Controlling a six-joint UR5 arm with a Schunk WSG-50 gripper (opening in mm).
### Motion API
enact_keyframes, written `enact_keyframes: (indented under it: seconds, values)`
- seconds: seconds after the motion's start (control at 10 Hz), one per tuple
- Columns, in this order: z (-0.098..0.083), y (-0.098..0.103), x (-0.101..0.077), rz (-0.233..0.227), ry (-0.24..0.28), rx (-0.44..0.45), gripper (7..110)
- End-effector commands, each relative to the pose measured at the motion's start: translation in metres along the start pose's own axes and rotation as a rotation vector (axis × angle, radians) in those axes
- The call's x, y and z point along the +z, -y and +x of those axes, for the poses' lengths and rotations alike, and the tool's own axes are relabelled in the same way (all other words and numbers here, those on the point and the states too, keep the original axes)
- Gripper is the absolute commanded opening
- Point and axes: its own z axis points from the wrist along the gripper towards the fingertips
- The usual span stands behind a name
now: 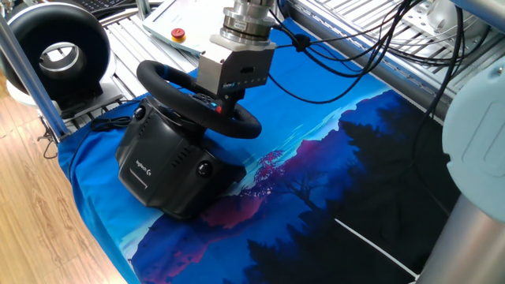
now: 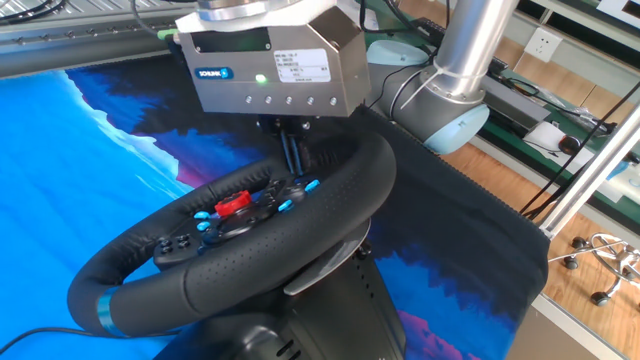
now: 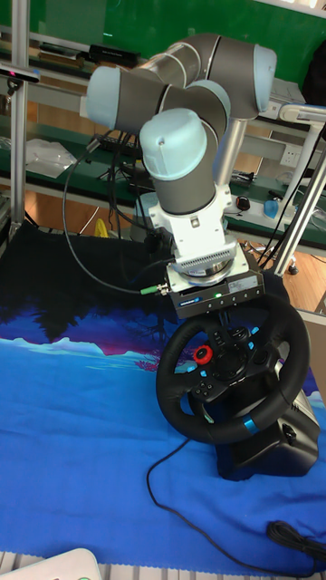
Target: Rotate the steering wheel 90 degrees counterclockwise
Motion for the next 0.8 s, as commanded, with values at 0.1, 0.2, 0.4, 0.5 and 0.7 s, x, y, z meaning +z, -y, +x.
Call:
enact_keyframes:
  seconds: [0.1,0.2,0.4,0.5,0.7]
  values:
    - [0.001,-0.010,-0.010,-0.052,0.004,-0.012,7]
    - [0.003,-0.009,-0.011,-0.074,0.003,-0.020,7]
    - [0.001,-0.006,-0.005,-0.109,0.011,-0.042,7]
    - [0.000,-0.009,-0.002,-0.115,0.013,-0.040,7]
    - [0.000,-0.018,0.002,-0.133,0.013,-0.034,7]
